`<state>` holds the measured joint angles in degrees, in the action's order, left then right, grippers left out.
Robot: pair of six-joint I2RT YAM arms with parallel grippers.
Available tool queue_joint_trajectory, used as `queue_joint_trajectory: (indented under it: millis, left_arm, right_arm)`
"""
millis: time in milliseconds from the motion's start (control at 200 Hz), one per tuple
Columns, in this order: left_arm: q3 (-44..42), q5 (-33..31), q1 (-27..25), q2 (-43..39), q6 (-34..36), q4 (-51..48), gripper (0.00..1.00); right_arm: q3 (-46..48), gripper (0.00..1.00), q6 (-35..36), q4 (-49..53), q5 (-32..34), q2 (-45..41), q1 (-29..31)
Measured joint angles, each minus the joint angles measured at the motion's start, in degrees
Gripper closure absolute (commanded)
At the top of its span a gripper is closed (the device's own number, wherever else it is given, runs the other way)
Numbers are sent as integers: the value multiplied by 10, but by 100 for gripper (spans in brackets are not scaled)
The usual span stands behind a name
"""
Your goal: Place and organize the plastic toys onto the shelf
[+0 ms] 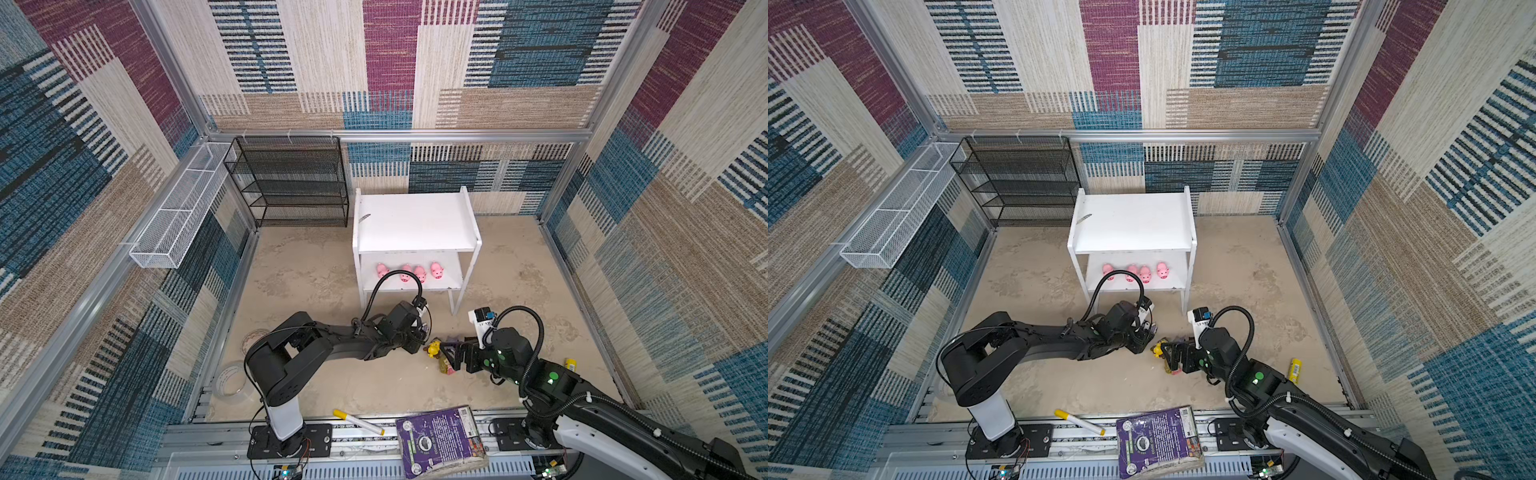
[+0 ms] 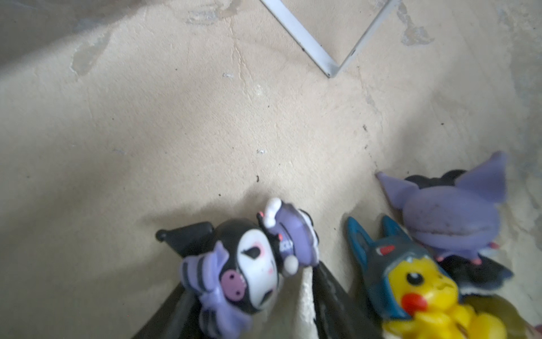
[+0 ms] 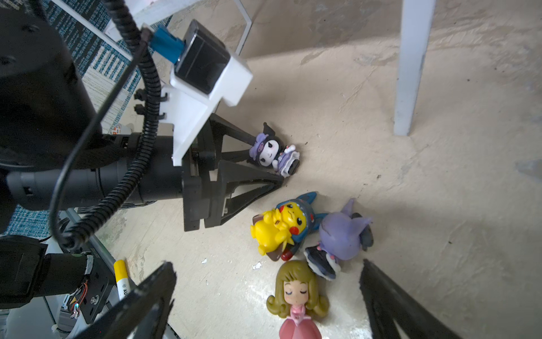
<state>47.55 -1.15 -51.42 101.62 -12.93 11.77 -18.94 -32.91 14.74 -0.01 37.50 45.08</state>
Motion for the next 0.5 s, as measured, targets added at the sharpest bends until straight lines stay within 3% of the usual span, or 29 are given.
queue_joint_trajectory:
  millis: [295,501]
  left_arm:
    - [-30,0,-2,-26,-3,4,50]
    - [-37,-2,-2,-30,-3,4,61]
  right_arm:
    - [2,1,3,-12,0,13,0]
    - [5,1,7,-18,0,20,0]
